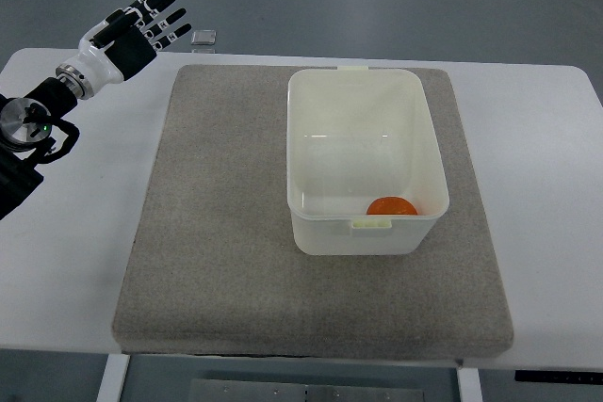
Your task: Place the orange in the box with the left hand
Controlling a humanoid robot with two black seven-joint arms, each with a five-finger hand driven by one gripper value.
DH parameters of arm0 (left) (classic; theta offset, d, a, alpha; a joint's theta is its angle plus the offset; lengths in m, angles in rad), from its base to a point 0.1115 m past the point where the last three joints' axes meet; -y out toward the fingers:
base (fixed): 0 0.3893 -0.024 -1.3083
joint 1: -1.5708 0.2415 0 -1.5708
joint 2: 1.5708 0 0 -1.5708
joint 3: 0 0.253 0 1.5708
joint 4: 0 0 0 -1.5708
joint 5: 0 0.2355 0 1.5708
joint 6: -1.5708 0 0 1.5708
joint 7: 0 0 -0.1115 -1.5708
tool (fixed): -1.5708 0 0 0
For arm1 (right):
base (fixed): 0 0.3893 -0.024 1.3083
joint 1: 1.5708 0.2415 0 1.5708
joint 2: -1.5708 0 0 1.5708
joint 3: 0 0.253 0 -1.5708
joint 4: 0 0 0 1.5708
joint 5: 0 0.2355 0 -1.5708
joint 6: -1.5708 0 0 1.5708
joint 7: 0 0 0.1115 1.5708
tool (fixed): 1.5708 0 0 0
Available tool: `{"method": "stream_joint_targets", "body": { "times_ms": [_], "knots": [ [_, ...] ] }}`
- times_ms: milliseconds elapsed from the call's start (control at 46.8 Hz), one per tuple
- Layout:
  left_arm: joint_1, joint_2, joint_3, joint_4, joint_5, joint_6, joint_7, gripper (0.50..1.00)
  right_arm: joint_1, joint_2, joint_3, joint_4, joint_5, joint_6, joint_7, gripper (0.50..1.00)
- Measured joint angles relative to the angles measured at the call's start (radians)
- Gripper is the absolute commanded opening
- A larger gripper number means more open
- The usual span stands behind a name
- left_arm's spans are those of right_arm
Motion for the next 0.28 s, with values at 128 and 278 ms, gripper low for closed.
{"method": "stream_joint_targets", "body": {
  "times_ms": [128, 278],
  "knots": [
    [0.002, 0.0, 0.005, -0.001, 0.001, 0.0, -0.001, 0.994, -0.002, 0.0, 0.002, 0.002, 0.002, 0.001, 0.0, 0.926],
    [0.002, 0.0, 0.007, -0.002, 0.002, 0.0, -0.001, 0.994, -0.002, 0.0, -0.002, 0.008, 0.002, 0.001, 0.0, 0.926]
  ]
}}
